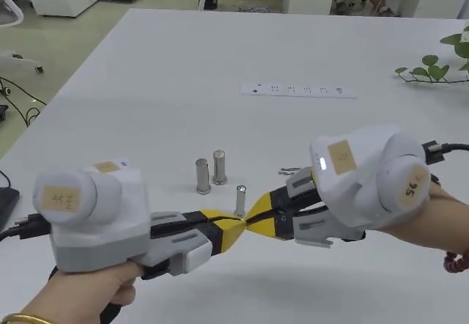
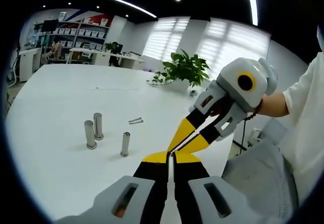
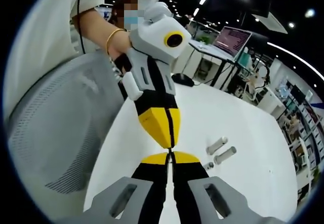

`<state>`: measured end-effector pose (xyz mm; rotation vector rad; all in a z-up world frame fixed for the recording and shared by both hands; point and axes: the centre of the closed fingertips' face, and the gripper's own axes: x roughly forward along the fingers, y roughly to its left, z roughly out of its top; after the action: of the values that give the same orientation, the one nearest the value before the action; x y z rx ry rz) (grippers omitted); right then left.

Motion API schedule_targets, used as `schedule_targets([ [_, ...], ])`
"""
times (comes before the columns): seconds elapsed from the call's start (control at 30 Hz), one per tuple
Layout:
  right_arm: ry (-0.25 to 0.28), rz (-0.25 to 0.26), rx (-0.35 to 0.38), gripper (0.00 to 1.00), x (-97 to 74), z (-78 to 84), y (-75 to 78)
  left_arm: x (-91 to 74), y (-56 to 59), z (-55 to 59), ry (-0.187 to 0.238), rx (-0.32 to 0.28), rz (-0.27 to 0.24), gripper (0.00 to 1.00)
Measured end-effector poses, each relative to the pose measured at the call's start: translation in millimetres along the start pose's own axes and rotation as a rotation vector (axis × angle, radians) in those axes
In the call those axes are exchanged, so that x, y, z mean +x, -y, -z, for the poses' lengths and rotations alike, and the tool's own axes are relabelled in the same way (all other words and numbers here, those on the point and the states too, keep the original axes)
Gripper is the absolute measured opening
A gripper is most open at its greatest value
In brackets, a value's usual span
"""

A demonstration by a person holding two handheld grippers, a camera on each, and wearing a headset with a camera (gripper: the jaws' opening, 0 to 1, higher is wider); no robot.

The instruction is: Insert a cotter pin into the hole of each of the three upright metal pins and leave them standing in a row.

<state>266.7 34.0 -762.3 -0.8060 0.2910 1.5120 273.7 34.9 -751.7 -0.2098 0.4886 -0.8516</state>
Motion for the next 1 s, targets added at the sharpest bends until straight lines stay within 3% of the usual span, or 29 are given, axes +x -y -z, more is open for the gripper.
schedule_targets([
  [0.17, 0.008, -0.002, 0.056, 0.08, 0.2, 4.7, 1.6, 0.9, 3.7, -2.9, 0.010, 0.017, 0.017, 0.00],
  [0.33, 0.025, -0.018, 0.157, 0.12, -2.3, 9.4, 2.0, 2.1, 5.2, 0.4, -0.010, 0.077, 0.018, 0.00],
  [0.6, 0.055, -0.134, 0.303, 0.14, -8.7, 17.3, -5.8, 1.6, 6.6, 11.2, -0.084, 0.262, 0.037, 0.00],
  [0.73, 0.061, -0.181, 0.342, 0.14, -9.5, 22.7, -10.5, 0.9, 7.6, 14.8, -0.100, 0.281, 0.053, 0.00],
  [0.83, 0.070, -0.216, 0.374, 0.15, -9.6, 24.5, -15.1, -0.3, 10.6, 18.0, -0.117, 0.333, 0.076, 0.00],
  [1.0, 0.088, -0.264, 0.382, 0.15, -9.2, 22.6, -23.1, -0.5, 15.4, 21.9, -0.132, 0.372, 0.118, 0.00],
])
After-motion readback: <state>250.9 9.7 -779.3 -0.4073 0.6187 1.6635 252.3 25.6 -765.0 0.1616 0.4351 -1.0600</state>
